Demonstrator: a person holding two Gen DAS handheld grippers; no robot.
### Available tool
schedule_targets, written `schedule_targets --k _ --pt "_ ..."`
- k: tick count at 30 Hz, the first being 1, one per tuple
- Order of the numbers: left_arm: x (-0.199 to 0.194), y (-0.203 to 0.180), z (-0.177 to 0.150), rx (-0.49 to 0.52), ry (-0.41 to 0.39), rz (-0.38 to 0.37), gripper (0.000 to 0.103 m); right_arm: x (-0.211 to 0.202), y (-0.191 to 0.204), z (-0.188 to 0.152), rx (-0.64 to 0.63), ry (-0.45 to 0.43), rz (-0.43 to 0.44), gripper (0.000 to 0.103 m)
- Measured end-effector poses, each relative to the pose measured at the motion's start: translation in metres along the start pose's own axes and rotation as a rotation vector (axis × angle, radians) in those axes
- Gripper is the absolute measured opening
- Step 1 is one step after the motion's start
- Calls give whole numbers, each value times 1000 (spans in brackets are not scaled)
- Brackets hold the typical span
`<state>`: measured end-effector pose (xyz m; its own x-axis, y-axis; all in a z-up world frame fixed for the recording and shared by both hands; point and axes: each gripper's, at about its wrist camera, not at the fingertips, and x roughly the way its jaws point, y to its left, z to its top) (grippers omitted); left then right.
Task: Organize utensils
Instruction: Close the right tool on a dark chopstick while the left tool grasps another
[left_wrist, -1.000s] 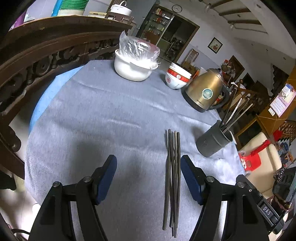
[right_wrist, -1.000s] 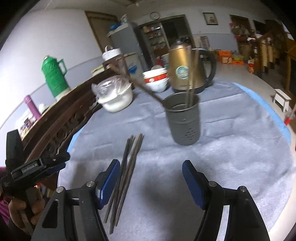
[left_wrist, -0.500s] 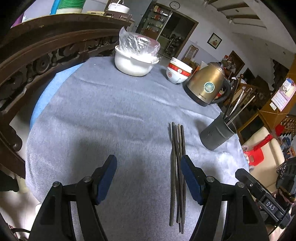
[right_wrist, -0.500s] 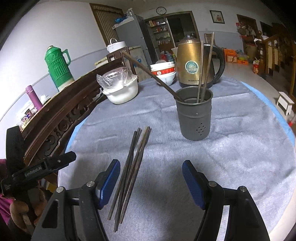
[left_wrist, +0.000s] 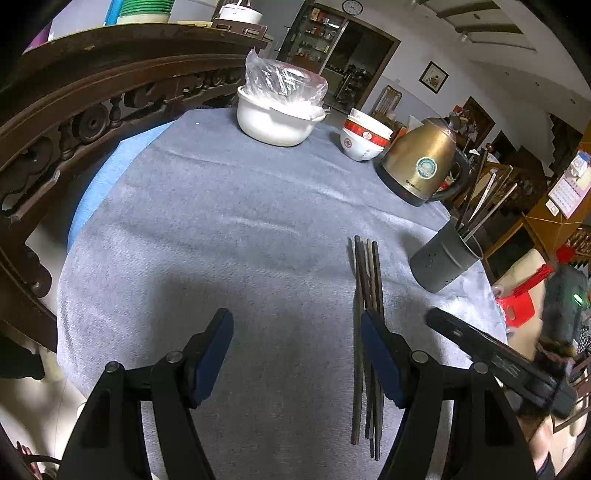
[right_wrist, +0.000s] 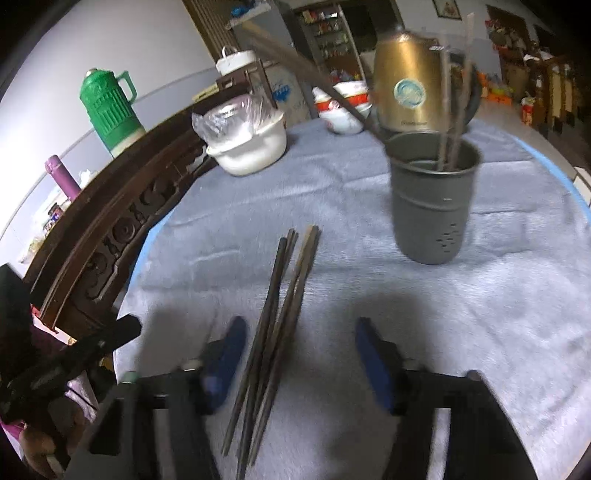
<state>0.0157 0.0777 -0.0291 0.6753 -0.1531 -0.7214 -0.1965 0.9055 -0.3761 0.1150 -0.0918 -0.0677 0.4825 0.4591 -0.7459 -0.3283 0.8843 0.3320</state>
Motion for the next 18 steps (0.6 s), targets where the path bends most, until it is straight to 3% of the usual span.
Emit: schedule_targets --k 8,18 --pt "3 5 0 -6 5 -2 72 34 -2 13 52 68 -4 37" --pt "4 10 1 -19 10 -4 72 65 -2 17 79 148 -19 13"
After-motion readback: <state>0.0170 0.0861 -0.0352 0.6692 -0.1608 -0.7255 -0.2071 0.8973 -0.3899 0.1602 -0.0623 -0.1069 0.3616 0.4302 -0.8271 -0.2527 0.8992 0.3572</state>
